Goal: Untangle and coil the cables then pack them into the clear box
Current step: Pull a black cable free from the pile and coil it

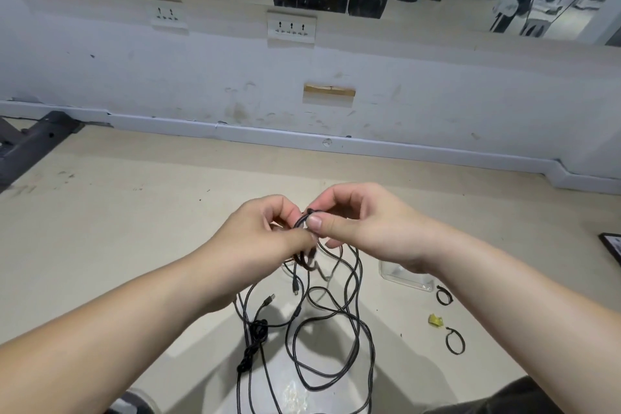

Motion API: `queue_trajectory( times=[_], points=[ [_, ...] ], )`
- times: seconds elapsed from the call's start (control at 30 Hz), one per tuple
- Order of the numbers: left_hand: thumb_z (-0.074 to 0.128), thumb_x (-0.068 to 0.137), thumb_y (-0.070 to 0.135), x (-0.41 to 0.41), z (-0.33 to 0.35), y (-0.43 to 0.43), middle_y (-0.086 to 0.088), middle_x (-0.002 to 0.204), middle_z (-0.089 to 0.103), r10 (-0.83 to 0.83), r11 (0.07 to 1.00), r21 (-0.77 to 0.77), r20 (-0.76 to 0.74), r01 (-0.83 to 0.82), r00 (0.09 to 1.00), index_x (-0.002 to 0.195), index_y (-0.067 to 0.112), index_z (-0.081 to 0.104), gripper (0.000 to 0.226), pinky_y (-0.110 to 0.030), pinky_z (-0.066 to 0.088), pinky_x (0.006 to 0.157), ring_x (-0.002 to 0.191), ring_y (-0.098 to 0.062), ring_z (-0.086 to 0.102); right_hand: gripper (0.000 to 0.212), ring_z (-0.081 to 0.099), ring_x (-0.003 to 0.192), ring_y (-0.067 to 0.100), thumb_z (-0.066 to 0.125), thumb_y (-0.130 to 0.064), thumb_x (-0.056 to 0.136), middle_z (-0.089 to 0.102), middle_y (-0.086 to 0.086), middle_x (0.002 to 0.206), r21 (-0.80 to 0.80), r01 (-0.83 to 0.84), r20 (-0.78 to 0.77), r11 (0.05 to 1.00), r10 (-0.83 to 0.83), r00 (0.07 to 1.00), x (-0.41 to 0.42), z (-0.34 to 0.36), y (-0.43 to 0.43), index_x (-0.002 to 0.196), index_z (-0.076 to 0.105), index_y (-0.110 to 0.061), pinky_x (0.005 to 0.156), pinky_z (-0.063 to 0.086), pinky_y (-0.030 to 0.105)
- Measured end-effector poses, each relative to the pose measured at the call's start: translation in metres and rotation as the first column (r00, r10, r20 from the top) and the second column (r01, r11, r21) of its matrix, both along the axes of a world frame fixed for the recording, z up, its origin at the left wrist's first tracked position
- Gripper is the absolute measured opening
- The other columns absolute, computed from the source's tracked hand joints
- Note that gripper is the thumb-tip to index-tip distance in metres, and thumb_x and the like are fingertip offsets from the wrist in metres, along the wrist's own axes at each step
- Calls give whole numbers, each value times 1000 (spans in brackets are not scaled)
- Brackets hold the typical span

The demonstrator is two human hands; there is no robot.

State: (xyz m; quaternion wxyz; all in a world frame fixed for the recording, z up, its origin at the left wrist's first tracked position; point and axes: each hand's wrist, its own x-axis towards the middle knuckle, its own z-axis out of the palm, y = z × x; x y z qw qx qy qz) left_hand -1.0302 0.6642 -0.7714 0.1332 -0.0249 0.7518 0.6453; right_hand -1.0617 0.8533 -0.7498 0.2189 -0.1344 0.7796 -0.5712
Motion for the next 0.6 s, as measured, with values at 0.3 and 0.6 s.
queue_trajectory(
  times=[0.3, 0.6],
  points=[
    [78, 90, 22, -10, 14, -9, 6, 61, 50, 47, 997, 68, -91, -41, 995, 84, 16, 65, 16, -27, 31, 49, 54, -15, 37, 18, 49, 51, 23, 77, -18, 82, 45, 4, 60, -311, 53, 259, 949, 31, 965, -6, 3, 3, 94, 64, -14, 76, 56, 47],
    [72, 94, 14, -12, 9, -18, 6, 62, 51, 103, 994, -3, -168, -105, 980, 82, 18, 71, 13, -28, 32, 54, 56, -13, 40, 19, 45, 49, 19, 67, -11, 95, 65, 11, 81, -276, 87, 132, 957, -52, 990, -7, 1, 6, 114, 70, -11, 44, 34, 23]
  ],
)
